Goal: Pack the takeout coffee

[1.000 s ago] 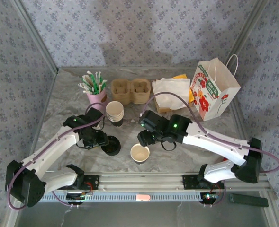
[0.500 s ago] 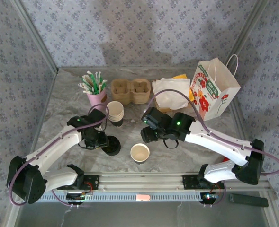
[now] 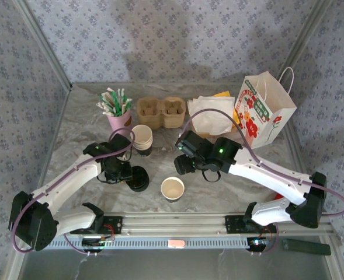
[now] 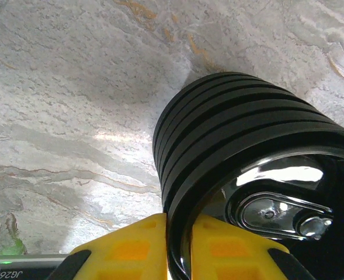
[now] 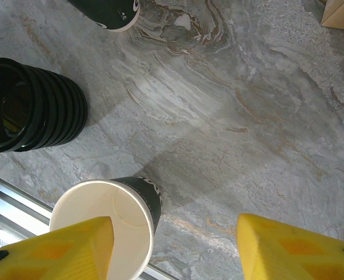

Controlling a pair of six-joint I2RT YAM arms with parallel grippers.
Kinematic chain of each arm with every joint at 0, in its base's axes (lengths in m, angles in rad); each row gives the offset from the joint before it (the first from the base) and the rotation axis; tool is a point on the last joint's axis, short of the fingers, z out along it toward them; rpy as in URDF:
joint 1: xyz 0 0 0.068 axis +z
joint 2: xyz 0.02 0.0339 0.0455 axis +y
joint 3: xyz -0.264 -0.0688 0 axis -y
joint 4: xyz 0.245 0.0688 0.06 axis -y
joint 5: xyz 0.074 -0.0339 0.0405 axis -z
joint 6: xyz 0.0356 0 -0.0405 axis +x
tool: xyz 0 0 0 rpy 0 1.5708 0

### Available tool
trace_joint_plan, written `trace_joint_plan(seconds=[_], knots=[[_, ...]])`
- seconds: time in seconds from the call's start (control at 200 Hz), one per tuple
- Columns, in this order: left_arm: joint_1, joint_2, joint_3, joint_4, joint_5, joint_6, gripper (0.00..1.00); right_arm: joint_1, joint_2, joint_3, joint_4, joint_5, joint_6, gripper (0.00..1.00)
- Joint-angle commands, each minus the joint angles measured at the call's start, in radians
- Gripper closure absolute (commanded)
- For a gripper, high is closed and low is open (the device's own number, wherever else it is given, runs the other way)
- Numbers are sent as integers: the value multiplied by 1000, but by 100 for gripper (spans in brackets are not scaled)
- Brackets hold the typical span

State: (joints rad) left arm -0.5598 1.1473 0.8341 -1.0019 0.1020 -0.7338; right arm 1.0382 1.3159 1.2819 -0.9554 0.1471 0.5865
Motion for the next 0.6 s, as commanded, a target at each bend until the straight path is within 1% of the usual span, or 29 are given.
trace_joint_plan(seconds=[0.0, 0.21, 0.37, 0.46, 0.595], knots=[[-10, -25, 57, -47, -16, 14, 86, -7, -23, 25, -25, 31, 13, 41], [-10, -48, 97, -93, -17, 23, 86, -17, -33, 42, -37, 36, 2, 41], [-10, -67, 156, -132, 1, 42, 86, -65, -66, 79, -44, 7, -6, 40], [-10, -79, 197, -140, 35, 56, 86, -120, -96, 101, -29, -63, -10, 39], [-10, -95, 261, -109, 151, 75, 87, -229, -153, 117, 29, -245, -32, 38]])
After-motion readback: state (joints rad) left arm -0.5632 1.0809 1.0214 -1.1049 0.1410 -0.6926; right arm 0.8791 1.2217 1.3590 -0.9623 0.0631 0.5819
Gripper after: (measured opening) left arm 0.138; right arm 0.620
